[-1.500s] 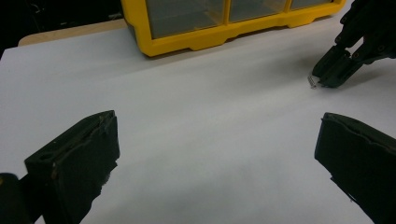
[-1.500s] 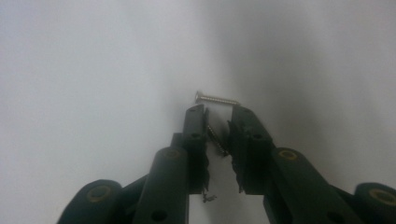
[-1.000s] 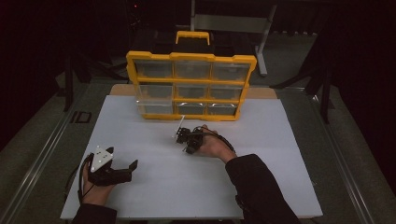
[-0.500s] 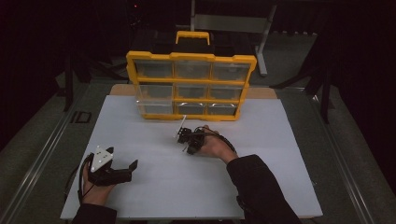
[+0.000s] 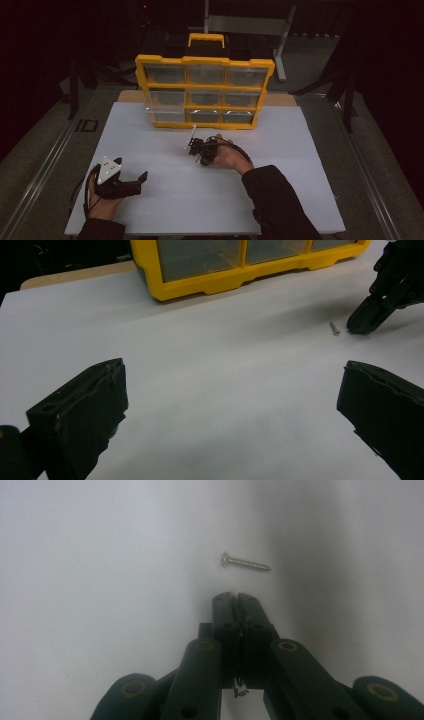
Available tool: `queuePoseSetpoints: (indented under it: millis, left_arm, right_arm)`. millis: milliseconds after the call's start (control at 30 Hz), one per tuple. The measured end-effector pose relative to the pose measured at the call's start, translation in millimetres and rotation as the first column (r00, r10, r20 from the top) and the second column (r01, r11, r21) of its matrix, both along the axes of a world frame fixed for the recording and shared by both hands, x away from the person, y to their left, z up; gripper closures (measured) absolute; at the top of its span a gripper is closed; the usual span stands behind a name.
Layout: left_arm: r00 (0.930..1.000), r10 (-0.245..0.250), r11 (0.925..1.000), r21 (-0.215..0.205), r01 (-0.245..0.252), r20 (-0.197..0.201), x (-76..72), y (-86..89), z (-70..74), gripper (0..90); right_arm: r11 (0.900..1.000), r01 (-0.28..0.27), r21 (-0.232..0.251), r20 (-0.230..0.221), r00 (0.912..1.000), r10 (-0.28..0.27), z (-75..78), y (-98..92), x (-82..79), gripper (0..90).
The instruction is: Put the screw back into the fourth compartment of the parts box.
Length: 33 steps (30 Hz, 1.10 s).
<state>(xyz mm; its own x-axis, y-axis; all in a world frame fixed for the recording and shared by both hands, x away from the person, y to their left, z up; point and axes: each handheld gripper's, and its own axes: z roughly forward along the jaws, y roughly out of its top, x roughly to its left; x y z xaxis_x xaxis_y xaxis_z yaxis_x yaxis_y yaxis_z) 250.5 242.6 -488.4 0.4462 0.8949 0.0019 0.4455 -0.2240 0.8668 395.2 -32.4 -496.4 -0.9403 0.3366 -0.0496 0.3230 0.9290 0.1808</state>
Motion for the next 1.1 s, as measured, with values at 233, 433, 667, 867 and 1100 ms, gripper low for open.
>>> queuePoseSetpoints:
  millis: [233, 433, 667, 867, 1100]
  left_arm:
    - [1.0, 0.001, 1.0, 0.001, -0.001, 0.001, -0.1, 0.2, 0.1, 0.6]
    - [1.0, 0.0, 1.0, -0.001, 0.0, 0.002, -0.1, 0.0, 0.1, 0.6]
    - [1.0, 0.0, 1.0, 0.0, 0.0, 0.001, 0.0, -0.1, -0.1, 0.6]
    - [1.0, 0.002, 1.0, -0.003, -0.002, 0.0, -0.1, 0.2, -0.1, 0.6]
    - [1.0, -0.001, 1.0, 0.0, 0.001, 0.0, 0.2, 0.1, -0.3, 0.6]
  right_arm:
    - [1.0, -0.007, 0.0, -0.006, 1.0, 0.007, 0.9, -0.3, 0.3, 87.5]
    - [1.0, -0.018, 0.015, -0.003, 0.9998, 0.018, 7.5, -1.5, 0.2, 87.5]
    - [0.999, -0.025, 0.034, 0.001, 0.9997, 0.025, 18.8, -2.5, -0.3, 87.5]
    - [0.999, -0.039, 0.038, 0.015, 0.9991, 0.039, 29.0, -0.9, -1.9, 87.5]
    - [0.997, -0.055, 0.052, 0.025, 0.9982, 0.054, 43.0, 0.3, -3.1, 87.5]
